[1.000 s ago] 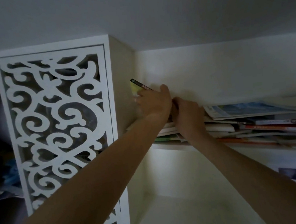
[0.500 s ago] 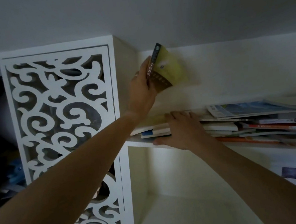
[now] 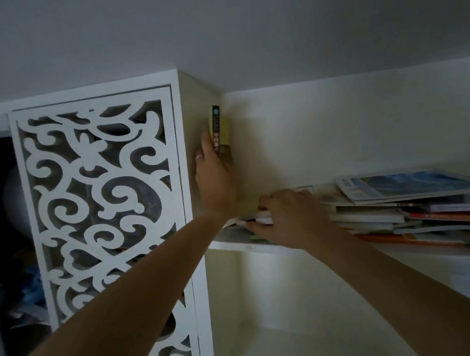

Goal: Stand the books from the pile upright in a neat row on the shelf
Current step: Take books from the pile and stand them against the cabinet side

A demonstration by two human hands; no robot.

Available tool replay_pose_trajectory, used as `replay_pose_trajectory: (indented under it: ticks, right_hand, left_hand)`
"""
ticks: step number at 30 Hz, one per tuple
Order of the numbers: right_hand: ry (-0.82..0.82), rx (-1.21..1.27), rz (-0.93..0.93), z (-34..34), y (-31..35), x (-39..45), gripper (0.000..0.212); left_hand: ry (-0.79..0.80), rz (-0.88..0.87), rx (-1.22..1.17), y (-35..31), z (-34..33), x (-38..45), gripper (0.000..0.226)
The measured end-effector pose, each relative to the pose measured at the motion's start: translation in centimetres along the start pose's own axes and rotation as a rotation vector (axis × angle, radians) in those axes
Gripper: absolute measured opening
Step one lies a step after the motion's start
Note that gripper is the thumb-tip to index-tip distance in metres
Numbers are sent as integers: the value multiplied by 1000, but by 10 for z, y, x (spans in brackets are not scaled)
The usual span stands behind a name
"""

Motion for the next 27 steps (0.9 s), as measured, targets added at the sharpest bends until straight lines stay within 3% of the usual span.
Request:
replay_pose_trajectory:
  ticks: [5, 9, 11, 14, 15, 17, 19, 20, 24, 27]
  right_hand:
    - [67, -113, -67, 12, 5, 6, 56]
    - [274, -160, -87, 0, 21, 15, 63]
    - [347, -96, -71, -13, 26, 16, 76]
    - [299, -5, -62, -19, 21, 15, 85]
    - [274, 2, -49, -17, 19, 15, 83]
    - [227, 31, -22, -13, 16, 14, 74]
    - [185, 109, -5, -8, 7, 14, 59]
    - [175, 166, -20, -6, -2, 14, 50]
    - [131, 323, -140, 5, -43, 14, 43]
    - [98, 287, -170, 8, -61, 11, 39]
  left_hand:
    - [-8, -68, -20, 25, 0, -7, 58]
    - [32, -182, -3, 23, -5, -7, 71]
    - [-25, -335, 111, 14, -3, -12, 78]
    - [-159, -700, 364, -7, 2, -26, 74]
    - [-105, -851, 455, -12, -4, -31, 69]
    - [244, -1050, 741, -3, -29, -42, 48]
    - [655, -918, 1015, 19, -39, -43, 24]
    - [769, -823, 1000, 20, -38, -40, 22]
    - [1075, -373, 413, 1, -42, -37, 46]
    - [1324, -283, 535, 9, -51, -50, 78]
Point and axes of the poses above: each hand's wrist, its own x-axis towards the middle knuckle, its own z-axis out of the back of the hand, y = z × x, the point moved 8 cm from there along x, towards the middle knuckle, and after that the axes turned 6 degrees about -x, right-handed, at the moved point
